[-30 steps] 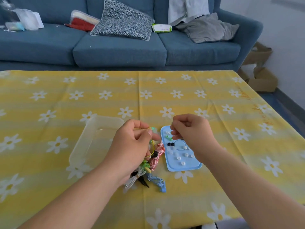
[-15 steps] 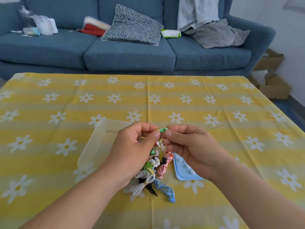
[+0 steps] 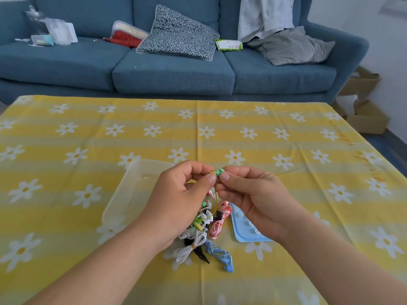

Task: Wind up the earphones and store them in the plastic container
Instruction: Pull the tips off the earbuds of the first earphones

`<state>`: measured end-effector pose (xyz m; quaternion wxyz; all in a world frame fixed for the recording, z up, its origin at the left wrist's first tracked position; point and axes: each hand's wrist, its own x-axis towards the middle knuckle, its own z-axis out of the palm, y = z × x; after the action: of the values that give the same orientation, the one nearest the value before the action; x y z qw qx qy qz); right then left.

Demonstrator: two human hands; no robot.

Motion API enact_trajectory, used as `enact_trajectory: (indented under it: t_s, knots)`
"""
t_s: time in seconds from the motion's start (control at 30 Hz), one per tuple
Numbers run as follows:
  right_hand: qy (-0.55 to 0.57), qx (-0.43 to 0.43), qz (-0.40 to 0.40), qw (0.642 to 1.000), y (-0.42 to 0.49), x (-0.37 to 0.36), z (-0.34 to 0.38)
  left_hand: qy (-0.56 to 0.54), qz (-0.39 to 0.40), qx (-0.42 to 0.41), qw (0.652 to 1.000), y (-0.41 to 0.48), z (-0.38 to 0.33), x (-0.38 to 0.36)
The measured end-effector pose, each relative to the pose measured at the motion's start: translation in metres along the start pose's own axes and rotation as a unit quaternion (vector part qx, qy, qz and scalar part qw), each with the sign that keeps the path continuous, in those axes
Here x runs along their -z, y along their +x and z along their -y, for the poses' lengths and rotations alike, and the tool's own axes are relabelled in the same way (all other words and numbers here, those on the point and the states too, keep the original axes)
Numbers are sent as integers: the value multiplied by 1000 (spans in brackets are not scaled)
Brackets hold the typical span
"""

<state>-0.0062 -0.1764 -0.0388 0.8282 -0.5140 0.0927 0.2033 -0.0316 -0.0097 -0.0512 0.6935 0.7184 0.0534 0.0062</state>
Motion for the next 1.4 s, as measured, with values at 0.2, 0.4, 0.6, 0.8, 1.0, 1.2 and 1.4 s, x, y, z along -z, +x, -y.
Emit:
enact_trajectory:
  t_s: [0.2, 0.4, 0.6, 0.8, 1.0, 1.2, 1.4]
  knots:
    - [-8, 19, 6, 1000, -2, -2, 0, 5, -6, -2, 1000, 1, 2, -1]
    - [-32, 44, 1, 999, -1, -1, -2, 22, -17, -4, 1000, 2, 4, -1]
    - [-26, 40, 8, 999, -1, 2, -1, 20, -3, -2, 1000, 2, 4, 0]
    - [-26, 29, 21, 999, 1, 4, -2, 13, 3, -2, 1000, 1, 4, 0]
    - [-57, 40, 43, 997, 3, 6, -5, 21, 13, -11, 1000, 1, 6, -1]
    - [-79, 61, 27, 995, 5, 5, -9, 44, -19, -24, 999, 0, 9, -6]
    - [-80, 68, 20, 994, 6, 3, -13, 46, -45, -41, 997, -4, 8, -9]
